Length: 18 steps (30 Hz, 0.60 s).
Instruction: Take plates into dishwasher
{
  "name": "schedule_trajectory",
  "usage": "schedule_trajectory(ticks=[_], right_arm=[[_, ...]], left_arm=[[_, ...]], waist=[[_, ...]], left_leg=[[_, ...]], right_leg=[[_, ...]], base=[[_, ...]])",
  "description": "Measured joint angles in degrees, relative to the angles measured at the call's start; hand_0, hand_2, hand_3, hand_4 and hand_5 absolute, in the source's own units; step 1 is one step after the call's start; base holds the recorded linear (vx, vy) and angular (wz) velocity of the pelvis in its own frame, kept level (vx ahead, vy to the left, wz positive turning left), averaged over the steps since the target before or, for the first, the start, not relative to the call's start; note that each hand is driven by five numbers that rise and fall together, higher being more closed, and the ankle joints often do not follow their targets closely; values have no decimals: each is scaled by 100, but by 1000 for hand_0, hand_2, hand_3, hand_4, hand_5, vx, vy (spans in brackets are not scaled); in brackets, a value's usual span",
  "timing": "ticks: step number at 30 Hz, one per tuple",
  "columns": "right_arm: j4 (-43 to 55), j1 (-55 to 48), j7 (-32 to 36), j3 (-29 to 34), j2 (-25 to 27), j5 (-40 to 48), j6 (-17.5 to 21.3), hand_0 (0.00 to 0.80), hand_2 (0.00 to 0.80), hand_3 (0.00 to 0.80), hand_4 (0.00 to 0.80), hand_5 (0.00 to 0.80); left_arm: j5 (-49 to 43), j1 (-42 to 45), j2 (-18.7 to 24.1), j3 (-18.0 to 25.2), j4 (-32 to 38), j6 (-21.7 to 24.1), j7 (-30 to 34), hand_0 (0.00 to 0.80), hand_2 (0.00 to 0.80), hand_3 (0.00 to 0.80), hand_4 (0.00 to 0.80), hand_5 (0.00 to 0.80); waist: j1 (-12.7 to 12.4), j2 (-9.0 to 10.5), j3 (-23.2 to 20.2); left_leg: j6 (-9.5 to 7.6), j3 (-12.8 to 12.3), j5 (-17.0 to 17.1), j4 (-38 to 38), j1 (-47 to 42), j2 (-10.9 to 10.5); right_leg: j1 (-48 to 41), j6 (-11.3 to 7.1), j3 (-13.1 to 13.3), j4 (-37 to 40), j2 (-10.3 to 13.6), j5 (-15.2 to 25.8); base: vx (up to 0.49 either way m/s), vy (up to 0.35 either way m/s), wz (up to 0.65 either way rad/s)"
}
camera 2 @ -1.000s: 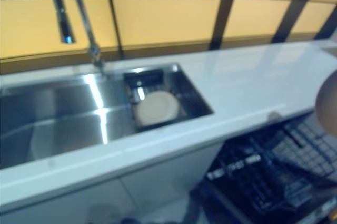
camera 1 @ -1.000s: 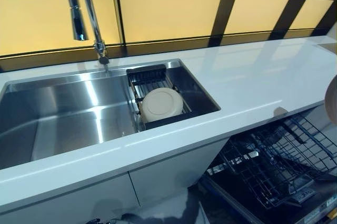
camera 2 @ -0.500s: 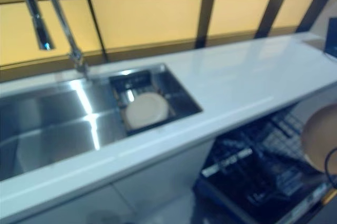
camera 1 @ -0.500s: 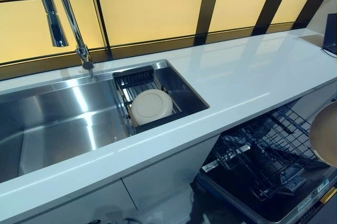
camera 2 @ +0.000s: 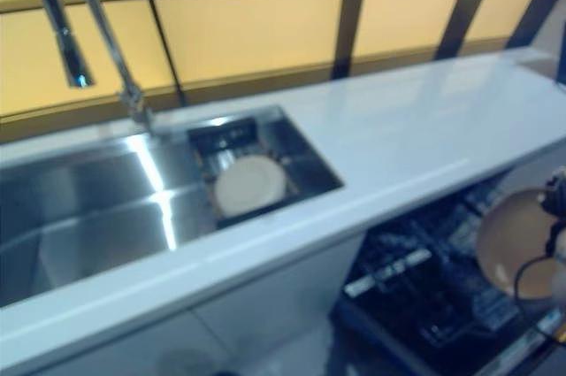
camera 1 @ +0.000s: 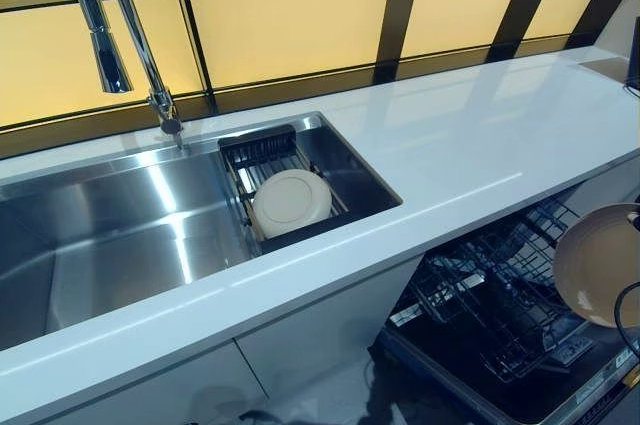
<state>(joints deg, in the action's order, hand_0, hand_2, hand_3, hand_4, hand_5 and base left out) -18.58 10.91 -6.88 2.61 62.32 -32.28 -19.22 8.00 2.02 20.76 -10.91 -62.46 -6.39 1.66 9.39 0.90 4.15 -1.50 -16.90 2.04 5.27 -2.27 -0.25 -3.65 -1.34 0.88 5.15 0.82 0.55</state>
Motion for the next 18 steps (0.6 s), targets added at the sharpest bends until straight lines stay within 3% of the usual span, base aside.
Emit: schedule_trajectory(ticks=[7,18], right_arm=[[42,0,-247,-504,-104,-918,-79,800,800,800,800,800],[53,14,-363,-805,-257,-1319,-252,800,800,800,800,800]], left_arm=[[2,12,-13,0,12,2,0,0,0,0,0,0],[1,47,-57,1,28,-3,1,0,0,0,0,0]], waist=[[-90,-108,5],[-254,-149,15]], left_leg=[[0,141,4,-3,44,-10],[-22,264,20,-4,77,-42]], right_leg=[[-4,43,-136,2,1,-22],[-12,52,-237,3,28,-35]], base=[[0,-10,9],[-2,2,5]])
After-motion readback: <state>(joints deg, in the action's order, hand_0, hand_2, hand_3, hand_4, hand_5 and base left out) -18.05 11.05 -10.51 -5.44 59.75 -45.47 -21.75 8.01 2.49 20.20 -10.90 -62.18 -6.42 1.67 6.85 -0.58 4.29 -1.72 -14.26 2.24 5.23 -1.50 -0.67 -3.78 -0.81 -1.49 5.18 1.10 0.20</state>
